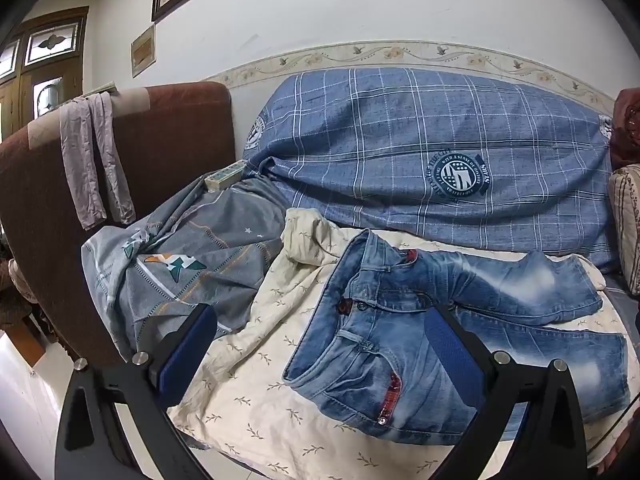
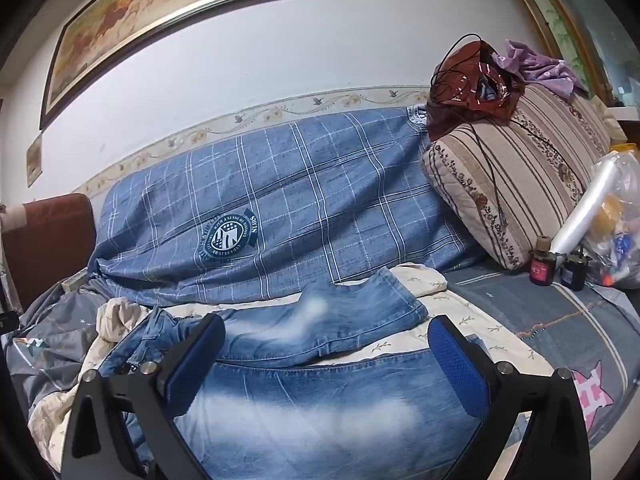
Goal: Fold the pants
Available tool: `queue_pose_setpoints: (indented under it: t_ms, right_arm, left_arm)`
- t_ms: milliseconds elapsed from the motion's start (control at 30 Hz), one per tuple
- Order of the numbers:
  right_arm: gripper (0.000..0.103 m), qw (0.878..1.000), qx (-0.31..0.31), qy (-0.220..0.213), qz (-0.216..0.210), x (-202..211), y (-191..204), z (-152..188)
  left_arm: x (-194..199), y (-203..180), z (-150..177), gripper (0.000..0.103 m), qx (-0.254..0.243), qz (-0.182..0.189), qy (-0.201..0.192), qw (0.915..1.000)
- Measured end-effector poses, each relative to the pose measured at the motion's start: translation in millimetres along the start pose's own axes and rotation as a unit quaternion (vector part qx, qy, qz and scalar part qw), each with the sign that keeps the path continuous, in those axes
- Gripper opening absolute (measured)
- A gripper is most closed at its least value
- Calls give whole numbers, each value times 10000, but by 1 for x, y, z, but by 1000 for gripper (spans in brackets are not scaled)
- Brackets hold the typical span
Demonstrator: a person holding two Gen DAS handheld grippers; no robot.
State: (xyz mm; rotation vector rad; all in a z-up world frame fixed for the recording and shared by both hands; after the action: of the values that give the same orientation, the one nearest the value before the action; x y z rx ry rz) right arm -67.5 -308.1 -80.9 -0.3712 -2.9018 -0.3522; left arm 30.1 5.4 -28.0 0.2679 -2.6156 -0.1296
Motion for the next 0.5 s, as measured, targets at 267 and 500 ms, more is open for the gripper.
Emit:
queue_pose_setpoints:
  t_ms: [267, 500]
  right_arm:
    - [103, 10000, 55, 21, 29, -1, 3, 1]
    - [103, 10000, -24, 41, 5, -3, -1, 0]
  left_arm:
    - [-4, 1, 3, 103, 2, -11, 38, 10000]
    - [-7, 0, 3, 103, -29, -19, 70, 10000]
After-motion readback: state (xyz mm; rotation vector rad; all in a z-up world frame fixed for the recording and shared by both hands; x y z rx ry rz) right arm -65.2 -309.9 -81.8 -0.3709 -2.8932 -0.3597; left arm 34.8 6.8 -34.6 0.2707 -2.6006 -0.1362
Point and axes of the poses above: each gripper's, at about its wrist camera, not at the fingertips, and x roughly against the way its jaws point, y to its left, z to its underside, the point moved 2 cm from there along -x, roughly the way its jaws point, and after that the axes turned 8 degrees about -z, right-handed, at the moved point
